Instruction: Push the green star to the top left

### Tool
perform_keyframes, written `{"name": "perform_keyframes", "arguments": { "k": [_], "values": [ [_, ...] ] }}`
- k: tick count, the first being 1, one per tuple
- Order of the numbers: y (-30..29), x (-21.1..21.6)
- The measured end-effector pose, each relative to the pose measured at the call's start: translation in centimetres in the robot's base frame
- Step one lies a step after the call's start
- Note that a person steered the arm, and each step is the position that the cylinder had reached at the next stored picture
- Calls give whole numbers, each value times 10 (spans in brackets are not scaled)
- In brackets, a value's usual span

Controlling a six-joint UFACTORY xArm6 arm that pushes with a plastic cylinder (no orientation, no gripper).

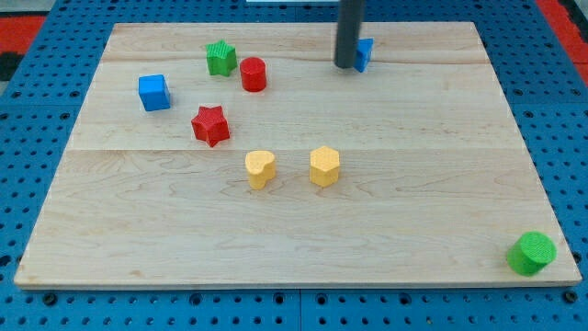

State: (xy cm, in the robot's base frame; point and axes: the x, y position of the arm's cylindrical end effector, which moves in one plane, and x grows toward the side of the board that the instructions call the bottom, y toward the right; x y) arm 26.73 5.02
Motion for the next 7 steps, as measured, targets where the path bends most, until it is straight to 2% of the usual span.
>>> {"name": "perform_keyframes", "arguments": {
  "k": [1, 2, 3, 4, 6, 7],
  "values": [
    [-56, -26],
    [-113, -31],
    [-127, -17],
    [-117, -1],
    [-167, 6],
    [-169, 6]
  ]
}}
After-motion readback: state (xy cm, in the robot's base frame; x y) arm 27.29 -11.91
